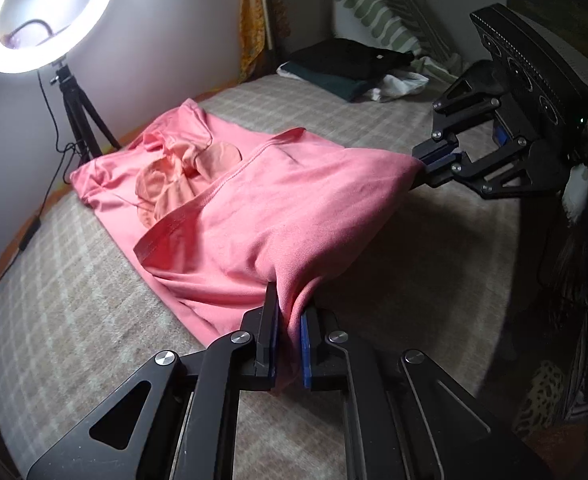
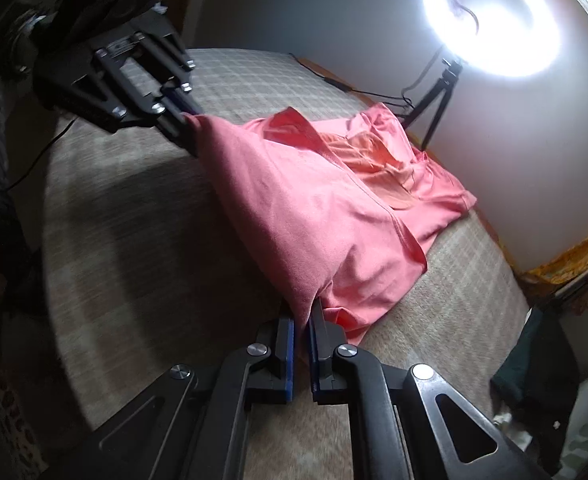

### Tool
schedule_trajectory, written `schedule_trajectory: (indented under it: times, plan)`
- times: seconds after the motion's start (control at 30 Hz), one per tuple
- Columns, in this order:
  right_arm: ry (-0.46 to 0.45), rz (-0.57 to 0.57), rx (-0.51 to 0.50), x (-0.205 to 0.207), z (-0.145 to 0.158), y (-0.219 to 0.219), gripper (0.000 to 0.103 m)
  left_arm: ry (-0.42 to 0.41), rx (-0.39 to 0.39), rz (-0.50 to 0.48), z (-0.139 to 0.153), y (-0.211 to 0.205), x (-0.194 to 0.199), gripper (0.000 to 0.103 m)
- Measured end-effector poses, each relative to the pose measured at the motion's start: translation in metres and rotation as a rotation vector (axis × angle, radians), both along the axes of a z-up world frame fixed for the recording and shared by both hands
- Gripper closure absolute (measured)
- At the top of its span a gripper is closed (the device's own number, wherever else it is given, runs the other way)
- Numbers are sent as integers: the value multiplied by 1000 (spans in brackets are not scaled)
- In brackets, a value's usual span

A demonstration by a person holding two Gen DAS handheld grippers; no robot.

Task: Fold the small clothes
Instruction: 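Grasp the folded shirt's edge with the left tool while the right tool grasps the opposite edge, then lift the pink shirt with both tools and fold it over onto itself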

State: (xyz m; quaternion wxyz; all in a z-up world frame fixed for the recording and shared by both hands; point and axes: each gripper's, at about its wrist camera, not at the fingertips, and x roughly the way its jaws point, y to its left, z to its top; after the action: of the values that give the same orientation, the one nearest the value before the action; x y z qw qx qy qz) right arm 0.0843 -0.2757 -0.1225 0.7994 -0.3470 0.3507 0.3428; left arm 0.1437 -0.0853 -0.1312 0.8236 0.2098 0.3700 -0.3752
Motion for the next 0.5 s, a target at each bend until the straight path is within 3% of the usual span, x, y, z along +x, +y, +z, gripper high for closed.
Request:
schedule_trajectory:
  times: [0.17,0.3,0.5]
  plan:
    - [57,57,22,-19,29,-1,100,41,-48,-10,19,6,-16,97]
    - [41,91,-9,-38,52,-2,100,34,-60,-29,38,12,-32,97]
    - [3,49,28,-19,78,2,100,12,-128,32,61,16,-8,97]
